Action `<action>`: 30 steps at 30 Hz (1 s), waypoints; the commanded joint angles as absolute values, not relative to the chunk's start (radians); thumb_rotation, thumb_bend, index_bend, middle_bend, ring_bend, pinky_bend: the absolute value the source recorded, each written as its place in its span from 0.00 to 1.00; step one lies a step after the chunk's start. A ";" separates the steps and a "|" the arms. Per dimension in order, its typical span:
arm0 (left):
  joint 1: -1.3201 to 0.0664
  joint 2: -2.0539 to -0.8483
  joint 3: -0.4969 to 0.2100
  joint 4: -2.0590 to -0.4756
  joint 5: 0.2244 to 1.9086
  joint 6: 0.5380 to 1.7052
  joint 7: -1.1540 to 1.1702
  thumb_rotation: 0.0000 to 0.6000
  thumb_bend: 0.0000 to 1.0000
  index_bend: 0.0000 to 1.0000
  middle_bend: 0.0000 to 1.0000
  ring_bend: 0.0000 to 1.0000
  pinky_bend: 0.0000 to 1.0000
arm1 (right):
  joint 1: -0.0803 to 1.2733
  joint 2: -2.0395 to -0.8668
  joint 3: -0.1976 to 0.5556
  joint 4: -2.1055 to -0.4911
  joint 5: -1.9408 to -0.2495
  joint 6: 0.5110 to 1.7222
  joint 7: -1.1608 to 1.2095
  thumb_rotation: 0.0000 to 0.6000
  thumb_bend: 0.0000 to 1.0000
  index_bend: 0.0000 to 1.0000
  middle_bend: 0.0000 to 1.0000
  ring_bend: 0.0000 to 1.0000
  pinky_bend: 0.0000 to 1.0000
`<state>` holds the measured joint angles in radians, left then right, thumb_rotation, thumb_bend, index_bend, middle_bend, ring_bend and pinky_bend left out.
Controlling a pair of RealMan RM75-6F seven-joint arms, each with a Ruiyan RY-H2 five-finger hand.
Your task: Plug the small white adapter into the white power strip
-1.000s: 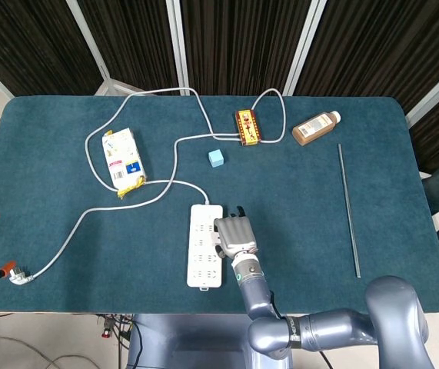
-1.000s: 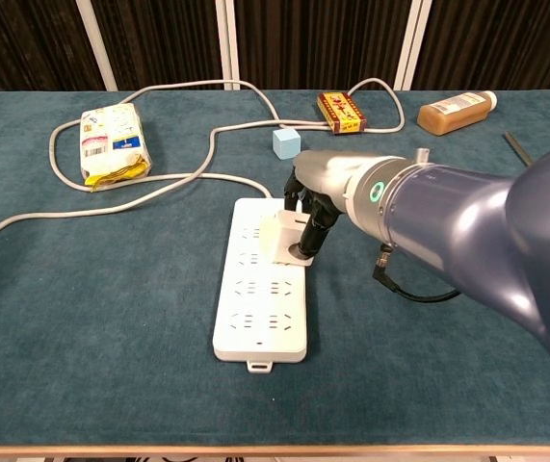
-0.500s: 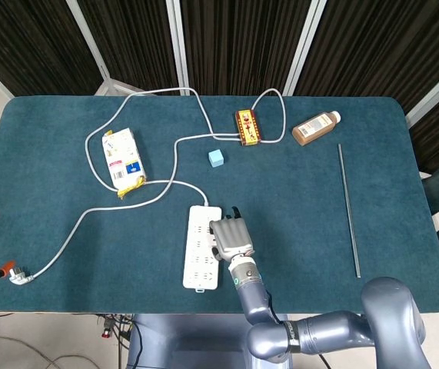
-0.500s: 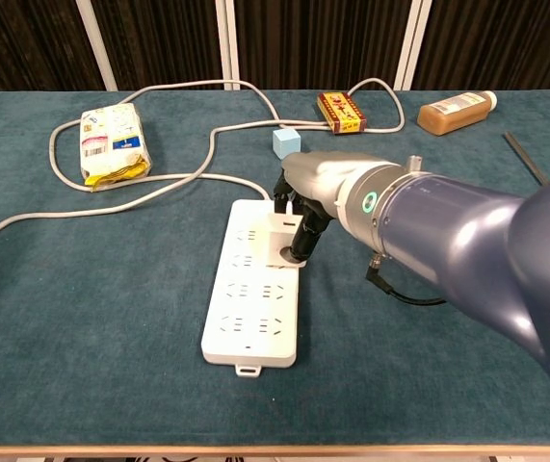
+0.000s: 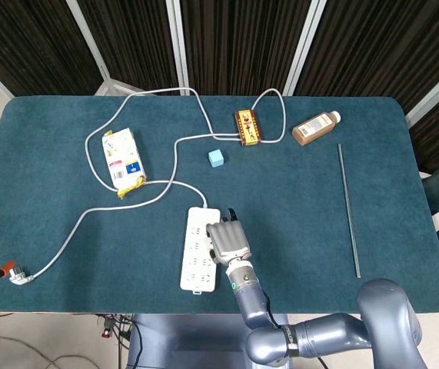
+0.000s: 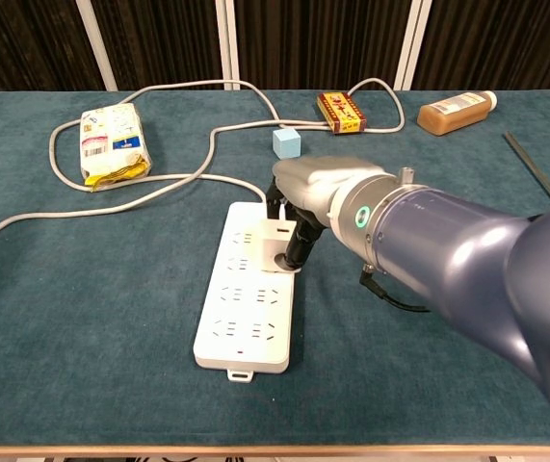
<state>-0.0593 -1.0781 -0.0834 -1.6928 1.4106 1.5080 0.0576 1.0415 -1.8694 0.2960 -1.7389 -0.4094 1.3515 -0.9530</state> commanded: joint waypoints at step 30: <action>-0.060 -1.078 -0.086 -1.692 1.406 1.507 0.057 1.00 0.08 0.18 0.00 0.00 0.00 | 1.041 -1.885 0.297 -1.722 -0.404 1.317 -1.015 1.00 0.51 0.45 0.41 0.25 0.09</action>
